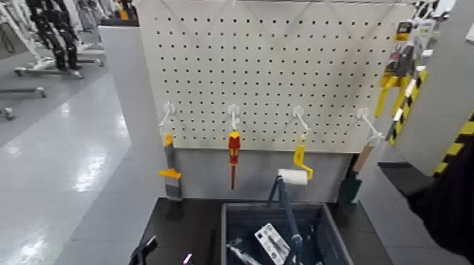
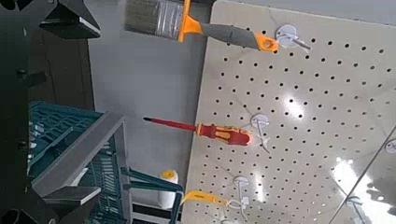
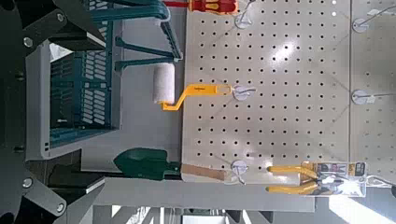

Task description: Put the yellow pliers into the crate.

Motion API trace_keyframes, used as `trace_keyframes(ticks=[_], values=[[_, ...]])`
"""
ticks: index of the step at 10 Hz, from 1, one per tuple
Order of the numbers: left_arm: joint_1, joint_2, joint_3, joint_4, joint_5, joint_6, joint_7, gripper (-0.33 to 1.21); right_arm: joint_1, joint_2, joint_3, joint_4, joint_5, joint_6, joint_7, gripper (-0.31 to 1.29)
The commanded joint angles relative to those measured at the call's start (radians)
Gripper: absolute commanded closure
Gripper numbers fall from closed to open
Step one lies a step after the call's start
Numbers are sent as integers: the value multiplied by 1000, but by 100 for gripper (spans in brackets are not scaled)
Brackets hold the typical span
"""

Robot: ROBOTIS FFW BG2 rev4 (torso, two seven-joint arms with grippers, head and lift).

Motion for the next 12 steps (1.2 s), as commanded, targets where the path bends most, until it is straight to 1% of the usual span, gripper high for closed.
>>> trace_keyframes(ticks=[1, 3, 4, 5, 6, 7, 8, 10, 11, 12], values=[[-18, 1, -7, 41, 15, -68, -15, 12, -6, -2, 0, 4, -1, 4, 11, 28], [-32, 1, -4, 47, 13, -51, -30, 12, -9, -13, -6, 1, -6, 9, 38, 28], [-37, 1, -4, 52, 13, -52, -30, 12, -10, -10, -14, -2, -56, 12, 55, 28], [-41, 1, -7, 58, 15, -52, -30, 12, -17, -1, -49, -20, -53, 21, 75, 28], [-46, 1, -8, 63, 18, -51, -32, 12, -23, 2, -66, -36, -52, 27, 88, 28], [-47, 1, -8, 64, 18, -48, -33, 12, -30, 7, -103, -63, -63, 67, 88, 28], [-50, 3, -11, 66, 19, -43, -33, 12, -46, 12, -154, -99, -73, 124, 124, 27], [-52, 3, -13, 69, 21, -43, -36, 12, -79, 10, -204, -149, -119, 208, 146, 28], [-52, 3, -13, 69, 21, -43, -36, 12, -95, 10, -235, -175, -135, 251, 161, 28], [-52, 3, -15, 69, 21, -40, -36, 12, -119, 4, -267, -200, -161, 306, 192, 28]])
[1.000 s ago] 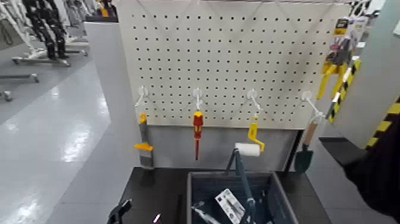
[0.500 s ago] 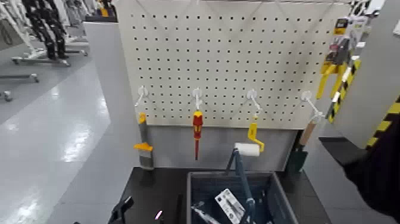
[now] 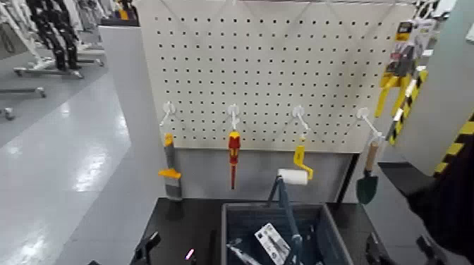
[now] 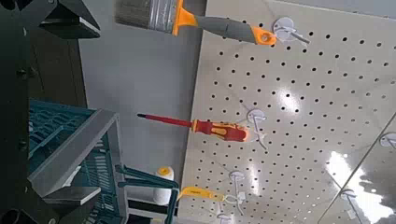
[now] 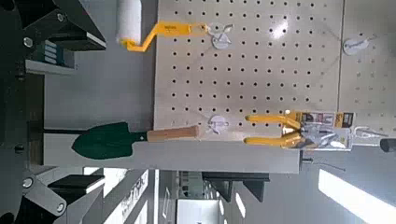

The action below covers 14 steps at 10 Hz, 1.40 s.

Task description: Put the yellow pliers into the crate.

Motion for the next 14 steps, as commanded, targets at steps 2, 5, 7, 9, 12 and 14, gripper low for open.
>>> trace_keyframes(ticks=[2, 5, 7, 9, 12, 14], values=[[-3, 2, -3, 2, 0, 3, 0, 12, -89, -22, -108, -83, -53, 157, 90, 28], [-5, 2, -4, 3, 2, 6, 0, 12, -187, -40, -221, -138, -109, 283, 226, 28], [-6, 0, -6, 5, 3, 9, 0, 12, -269, -80, -272, -161, -140, 381, 298, 28], [-6, 0, -6, 5, 3, 9, 0, 12, -347, -115, -313, -169, -157, 464, 361, 28], [-11, 3, -10, 6, 3, 12, -1, 12, -464, -189, -326, -141, -209, 568, 425, 28], [-15, 9, -15, 8, 5, 14, -3, 12, -545, -233, -329, -84, -281, 606, 485, 28]])
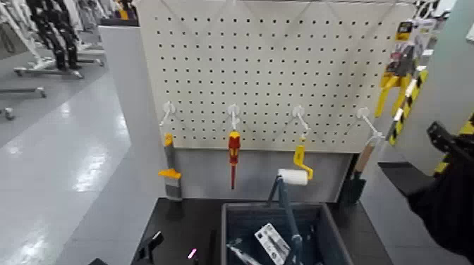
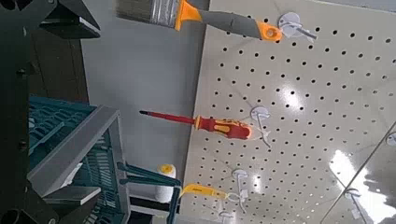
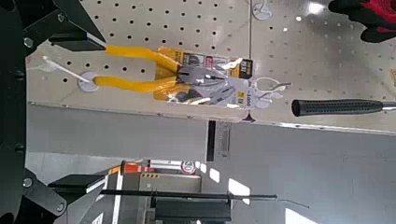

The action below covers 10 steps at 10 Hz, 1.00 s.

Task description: Put the yellow pliers into the crate.

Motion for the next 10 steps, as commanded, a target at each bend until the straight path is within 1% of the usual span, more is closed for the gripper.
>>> trace_keyframes(ticks=[1, 3, 4, 5, 6, 7, 8, 10], values=[[-5, 6, -7, 1, 1, 1, -1, 12, -97, -56, -4, 70, -83, 45, 51, 28], [-8, 6, -10, 3, 2, 2, -1, 12, -160, -96, 7, 124, -114, 68, 93, 28], [-8, 6, -11, 4, 2, 2, -1, 12, -201, -118, 25, 162, -122, 77, 122, 28], [-11, 6, -13, 6, 2, 2, -2, 12, -240, -136, 48, 221, -160, 69, 145, 28], [-14, 6, -13, 7, 2, 2, -5, 12, -278, -150, 73, 271, -183, 60, 165, 28], [-16, 6, -14, 9, 2, 2, -9, 12, -316, -161, 93, 317, -191, 60, 195, 28], [-19, 6, -16, 10, 2, 4, -10, 12, -353, -170, 111, 369, -215, 54, 226, 28], [-20, 6, -16, 12, 1, 4, -13, 12, -421, -182, 148, 438, -224, 56, 292, 28]])
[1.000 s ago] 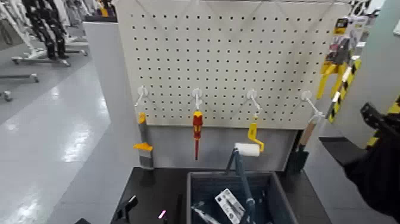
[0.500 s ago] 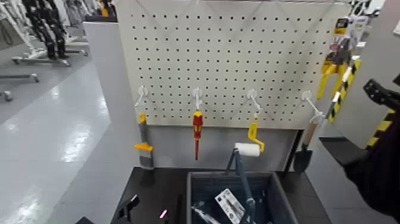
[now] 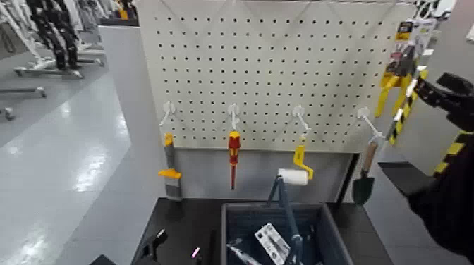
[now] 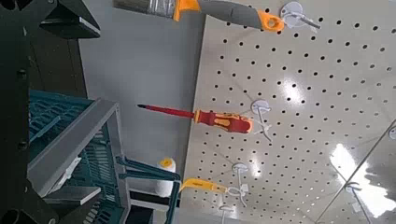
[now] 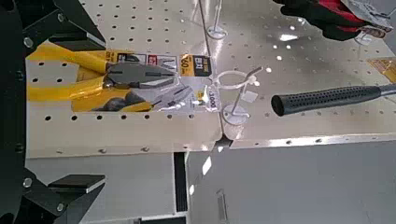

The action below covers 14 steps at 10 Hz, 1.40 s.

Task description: Put the yellow pliers into the crate.

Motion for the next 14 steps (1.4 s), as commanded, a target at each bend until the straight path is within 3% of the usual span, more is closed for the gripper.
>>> trace_keyframes(ticks=[1, 2, 3, 7, 8, 9, 14], values=[[-2, 0, -1, 1, -2, 1, -4, 12, -97, -15, 52, 106, -19, -7, 72, 28], [-5, 0, -2, 3, -3, 1, -5, 12, -124, -18, 75, 149, -65, -16, 85, 28], [-6, 0, -2, 3, -3, 2, -8, 12, -149, -21, 91, 185, -82, -4, 103, 27], [-11, 0, -2, 4, -8, 2, -14, 12, -241, -32, 167, 278, -85, 10, 184, 32], [-13, 2, -2, 4, -8, 2, -16, 12, -247, -30, 169, 281, -82, 21, 183, 61], [-13, 2, -2, 4, -8, 2, -16, 12, -250, -29, 169, 278, -68, 27, 178, 113], [-14, 3, -4, 3, -11, 2, -19, 12, -255, -27, 176, 275, -67, 35, 169, 117]])
